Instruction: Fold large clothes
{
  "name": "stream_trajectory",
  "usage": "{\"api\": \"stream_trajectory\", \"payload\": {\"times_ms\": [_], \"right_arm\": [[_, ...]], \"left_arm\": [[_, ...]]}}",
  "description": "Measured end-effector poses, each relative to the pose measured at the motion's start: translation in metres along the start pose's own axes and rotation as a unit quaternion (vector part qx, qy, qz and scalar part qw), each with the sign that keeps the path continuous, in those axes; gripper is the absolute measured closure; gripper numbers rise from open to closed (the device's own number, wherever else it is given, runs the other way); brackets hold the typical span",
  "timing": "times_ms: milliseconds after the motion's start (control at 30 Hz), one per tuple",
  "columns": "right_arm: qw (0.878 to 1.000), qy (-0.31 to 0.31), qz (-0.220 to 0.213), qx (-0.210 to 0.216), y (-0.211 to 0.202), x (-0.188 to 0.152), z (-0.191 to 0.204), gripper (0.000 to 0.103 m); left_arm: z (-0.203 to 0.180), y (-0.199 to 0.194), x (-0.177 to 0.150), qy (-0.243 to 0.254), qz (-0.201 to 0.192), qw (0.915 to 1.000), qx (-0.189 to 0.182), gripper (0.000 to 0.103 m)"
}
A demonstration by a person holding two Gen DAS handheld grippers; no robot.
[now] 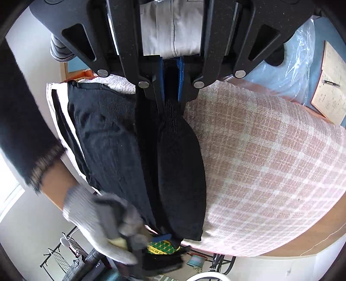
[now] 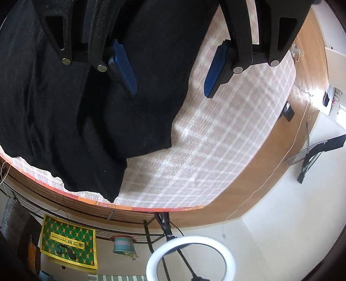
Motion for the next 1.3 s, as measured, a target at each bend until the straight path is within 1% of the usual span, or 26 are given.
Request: {"api": "stream_trajectory", "payload": {"times_ms": [67,167,267,333,367,400,433,500,533,567,633,700,767,867,933,1033,1133,1300], "right_arm": [[1.0,0.01,0.016,-0.024,0.028,0.017,-0.001,0.036],[0.996,0.012,0.037,-0.081,0.061,0.031,-0.005,0.036],[0.99,0.015,0.059,-0.124,0.08,0.036,-0.013,0.036],[0.988,0.007,0.066,-0.137,0.085,0.038,-0.017,0.035],[0.987,0.0,0.067,-0.144,0.086,0.038,-0.018,0.039],[0.986,-0.007,0.066,-0.155,0.085,0.038,-0.019,0.05],[0.983,-0.017,0.066,-0.171,0.084,0.038,-0.02,0.058],[0.98,-0.032,0.063,-0.185,0.081,0.039,-0.022,0.081],[0.98,-0.034,0.06,-0.186,0.079,0.039,-0.024,0.088],[0.982,-0.03,0.058,-0.178,0.077,0.039,-0.026,0.09],[0.988,-0.005,0.051,-0.146,0.07,0.037,-0.031,0.092],[0.994,0.024,0.033,-0.098,0.061,0.037,-0.034,0.093],[0.997,0.057,0.016,-0.049,0.049,0.041,-0.041,0.094],[0.996,0.091,-0.012,0.011,0.03,0.044,-0.055,0.094],[0.993,0.109,-0.031,0.038,0.016,0.043,-0.065,0.094],[0.985,0.141,-0.064,0.076,-0.006,0.041,-0.088,0.094],[0.979,0.16,-0.086,0.095,-0.022,0.036,-0.108,0.094],[0.973,0.175,-0.112,0.1,-0.043,0.024,-0.14,0.094]], "left_arm": [[0.004,0.003,-0.001,-0.005,0.005,1.0,-0.001,0.096],[0.007,0.006,-0.001,-0.009,0.01,0.9999,-0.002,0.096],[0.007,0.007,-0.001,-0.002,0.009,1.0,0.0,0.096],[0.011,0.008,0.0,-0.007,0.01,0.9999,-0.002,0.096],[0.012,0.009,0.0,-0.012,0.011,0.9999,-0.005,0.096],[0.013,0.009,-0.001,-0.013,0.012,0.9998,-0.005,0.096],[0.013,0.009,0.0,-0.013,0.012,0.9998,-0.004,0.096],[0.013,0.008,-0.001,-0.009,0.009,0.9999,-0.002,0.096],[0.012,0.007,-0.001,-0.005,0.007,1.0,0.0,0.096],[0.01,0.006,0.0,0.0,0.004,1.0,0.002,0.096],[0.008,0.003,0.001,0.007,0.0,1.0,0.005,0.096],[0.006,0.0,0.001,0.016,-0.006,0.9998,0.011,0.096],[0.003,-0.004,0.002,0.024,-0.011,0.9996,0.014,0.096],[-0.006,-0.01,0.004,0.047,-0.022,0.9985,0.02,0.096],[-0.013,-0.012,0.004,0.064,-0.028,0.9972,0.025,0.096],[-0.026,-0.014,0.003,0.093,-0.034,0.9946,0.031,0.096],[-0.041,-0.014,0.001,0.121,-0.034,0.9916,0.03,0.096],[-0.066,-0.008,-0.006,0.16,-0.026,0.9864,0.026,0.096]]}}
Point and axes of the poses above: each gripper's, at about its wrist camera, not at the fingertips, and y roughly the way its jaws point, z to its left, x to its top, the point moved 8 cm from there along y, roughly the way its jaws point, and after that the axes turned 2 degrees about -y, right-handed, at the moved point
